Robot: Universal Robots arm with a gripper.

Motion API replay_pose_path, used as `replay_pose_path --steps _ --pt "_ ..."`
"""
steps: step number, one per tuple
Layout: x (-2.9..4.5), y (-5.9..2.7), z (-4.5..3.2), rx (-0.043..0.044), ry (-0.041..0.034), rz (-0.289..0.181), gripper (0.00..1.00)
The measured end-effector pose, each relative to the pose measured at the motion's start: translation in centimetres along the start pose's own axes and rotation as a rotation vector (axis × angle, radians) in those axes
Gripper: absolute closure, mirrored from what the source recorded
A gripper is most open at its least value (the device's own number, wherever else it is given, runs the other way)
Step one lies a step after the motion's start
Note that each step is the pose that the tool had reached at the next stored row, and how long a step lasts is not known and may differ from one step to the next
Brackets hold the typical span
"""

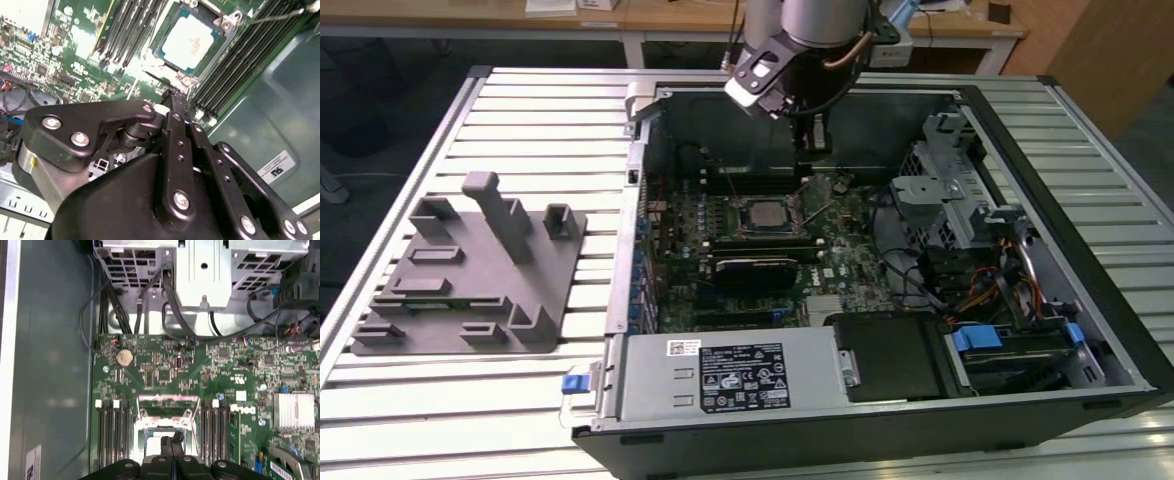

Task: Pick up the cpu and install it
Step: 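Close the cpu cover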

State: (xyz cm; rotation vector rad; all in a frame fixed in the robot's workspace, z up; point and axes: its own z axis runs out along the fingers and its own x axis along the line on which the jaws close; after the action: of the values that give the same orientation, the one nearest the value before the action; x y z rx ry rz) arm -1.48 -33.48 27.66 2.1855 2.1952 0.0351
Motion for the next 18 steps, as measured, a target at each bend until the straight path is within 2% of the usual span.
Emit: replay_pose_path --steps 5,18 --pt "0.00 0.80 0.31 0.0000 -0.0001 0.000 0.89" --pt "-0.01 4.17 1.09 0.0003 0.0000 0.000 0.89"
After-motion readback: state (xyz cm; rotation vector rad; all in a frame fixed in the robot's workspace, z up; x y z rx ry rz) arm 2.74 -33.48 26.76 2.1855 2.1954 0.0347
